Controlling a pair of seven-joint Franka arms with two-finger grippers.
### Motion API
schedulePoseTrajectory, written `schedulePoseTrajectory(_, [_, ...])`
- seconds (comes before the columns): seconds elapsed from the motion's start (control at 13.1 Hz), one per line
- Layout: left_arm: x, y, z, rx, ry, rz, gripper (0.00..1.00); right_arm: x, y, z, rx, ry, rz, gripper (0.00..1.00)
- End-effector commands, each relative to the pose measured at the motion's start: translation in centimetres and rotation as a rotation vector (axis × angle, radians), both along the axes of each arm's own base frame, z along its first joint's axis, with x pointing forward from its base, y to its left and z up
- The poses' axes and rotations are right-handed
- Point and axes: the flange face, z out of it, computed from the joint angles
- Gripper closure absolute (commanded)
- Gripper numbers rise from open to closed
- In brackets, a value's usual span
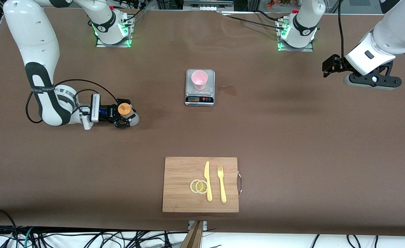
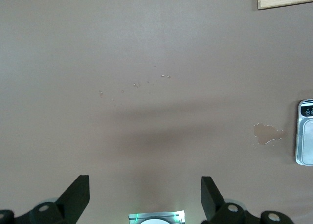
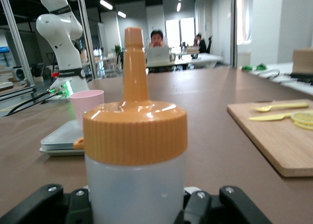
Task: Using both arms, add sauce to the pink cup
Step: 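Close the right gripper around the squeeze bottle, then lift and carry the squeeze bottle with the right gripper toward the cup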
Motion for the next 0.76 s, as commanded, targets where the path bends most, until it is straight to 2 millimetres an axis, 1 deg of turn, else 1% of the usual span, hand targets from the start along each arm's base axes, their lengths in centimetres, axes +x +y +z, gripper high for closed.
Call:
schedulePoseTrajectory(0.0, [-0.3, 0.3, 0.7, -0.019, 0.008, -0.004, 0.00, 0.8, 1.0, 8.6, -0.203, 0.094, 0.036, 0.99])
schedulePoseTrajectory(0.15, [-0.4, 0.3, 0.6, -0.018, 0.013, -0.004, 0.00, 1.0, 2.1, 11.5, -0.326, 0.113, 0.054, 0.99])
schedulePoseTrajectory(0.23, [-0.5, 0.4, 0.6, -0.017, 0.020, -0.004, 0.00, 0.8, 2.9, 12.5, -0.375, 0.106, 0.061, 0.99])
schedulePoseTrajectory(0.31, [-0.5, 0.4, 0.5, -0.017, 0.022, -0.001, 0.00, 0.6, 3.7, 13.1, -0.424, 0.094, 0.069, 0.99])
schedulePoseTrajectory(0.38, [-0.5, 0.4, 0.5, -0.017, 0.022, -0.003, 0.00, 0.4, 4.9, 13.6, -0.459, 0.065, 0.091, 0.99])
schedulePoseTrajectory(0.53, [-0.5, 0.5, 0.5, -0.017, 0.022, -0.001, 0.00, -0.8, 6.8, 14.3, -0.530, 0.028, 0.101, 0.99])
schedulePoseTrajectory(0.69, [-0.5, 0.5, 0.4, -0.017, 0.025, -0.001, 0.00, -1.5, 9.2, 15.8, -0.627, 0.016, 0.104, 0.99])
